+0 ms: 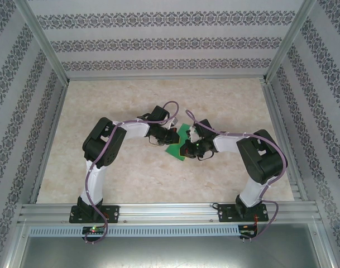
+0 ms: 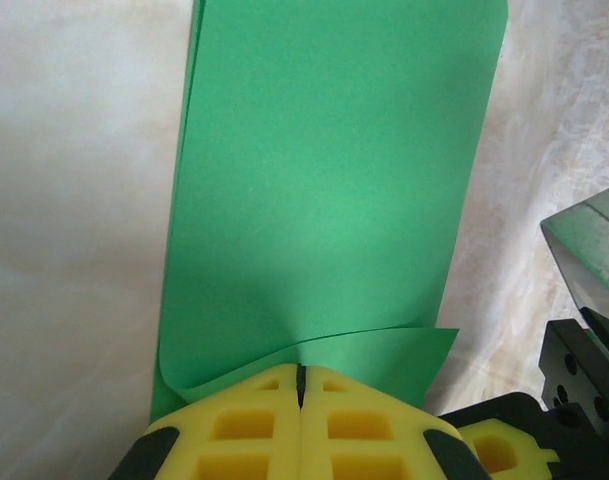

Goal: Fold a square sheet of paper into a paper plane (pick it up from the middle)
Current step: Fold the triangle a second time at the center of the table.

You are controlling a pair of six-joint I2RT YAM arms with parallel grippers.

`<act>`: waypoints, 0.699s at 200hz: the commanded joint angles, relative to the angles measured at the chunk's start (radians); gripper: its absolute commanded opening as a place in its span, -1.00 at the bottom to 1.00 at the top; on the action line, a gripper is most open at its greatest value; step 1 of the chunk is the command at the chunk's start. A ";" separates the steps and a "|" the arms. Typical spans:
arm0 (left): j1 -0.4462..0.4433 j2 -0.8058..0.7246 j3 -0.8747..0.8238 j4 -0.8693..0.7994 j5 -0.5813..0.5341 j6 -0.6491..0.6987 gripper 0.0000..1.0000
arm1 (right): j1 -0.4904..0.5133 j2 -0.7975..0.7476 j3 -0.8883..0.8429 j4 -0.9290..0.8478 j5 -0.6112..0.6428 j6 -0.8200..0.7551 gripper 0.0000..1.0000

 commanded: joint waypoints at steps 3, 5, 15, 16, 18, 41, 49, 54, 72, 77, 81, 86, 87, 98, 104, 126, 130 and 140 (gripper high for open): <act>0.006 0.063 -0.018 -0.116 -0.065 0.039 -0.94 | 0.017 -0.004 -0.030 -0.029 0.003 -0.016 -1.00; 0.006 0.064 -0.018 -0.116 -0.066 0.040 -0.95 | 0.018 -0.006 -0.032 -0.030 0.004 -0.017 -1.00; 0.006 0.065 -0.018 -0.117 -0.066 0.040 -0.94 | 0.023 -0.011 -0.035 -0.041 0.014 -0.022 -1.00; 0.006 0.066 -0.018 -0.117 -0.066 0.040 -0.94 | 0.023 -0.011 -0.036 -0.042 0.015 -0.022 -1.00; 0.005 0.065 -0.018 -0.117 -0.066 0.040 -0.94 | 0.025 -0.013 -0.037 -0.044 0.016 -0.023 -1.00; 0.006 0.069 -0.017 -0.123 -0.069 0.046 -0.95 | 0.042 -0.024 -0.047 -0.059 0.025 -0.030 -1.00; 0.005 0.070 -0.015 -0.125 -0.070 0.048 -0.95 | 0.045 -0.029 -0.053 -0.061 0.027 -0.031 -1.00; 0.006 0.071 -0.015 -0.126 -0.071 0.049 -0.95 | 0.048 -0.033 -0.057 -0.061 0.028 -0.031 -1.00; 0.006 0.074 -0.014 -0.130 -0.073 0.052 -0.95 | 0.058 -0.048 -0.073 -0.066 0.035 -0.029 -1.00; 0.007 0.076 -0.014 -0.130 -0.074 0.052 -0.95 | 0.062 -0.051 -0.075 -0.071 0.039 -0.031 -1.00; 0.005 0.077 -0.014 -0.130 -0.072 0.052 -0.95 | 0.064 -0.053 -0.078 -0.072 0.038 -0.030 -1.00; 0.006 0.077 -0.013 -0.130 -0.072 0.052 -0.95 | 0.066 -0.055 -0.082 -0.071 0.039 -0.030 -1.00; 0.006 0.078 -0.012 -0.130 -0.072 0.051 -0.95 | 0.066 -0.055 -0.083 -0.072 0.040 -0.029 -1.00; 0.007 0.080 -0.011 -0.131 -0.072 0.055 -0.95 | 0.071 -0.055 -0.091 -0.071 0.043 -0.030 -1.00; 0.007 0.082 -0.010 -0.134 -0.072 0.055 -0.95 | 0.074 -0.053 -0.096 -0.068 0.041 -0.029 -1.00; 0.007 0.082 -0.012 -0.133 -0.070 0.056 -0.95 | 0.085 -0.066 -0.120 -0.060 0.044 -0.016 -1.00; 0.006 0.082 -0.012 -0.133 -0.070 0.057 -0.95 | 0.086 -0.070 -0.126 -0.055 0.044 -0.011 -1.00; 0.007 0.081 -0.011 -0.134 -0.070 0.057 -0.95 | 0.093 -0.084 -0.138 -0.049 0.046 -0.001 -1.00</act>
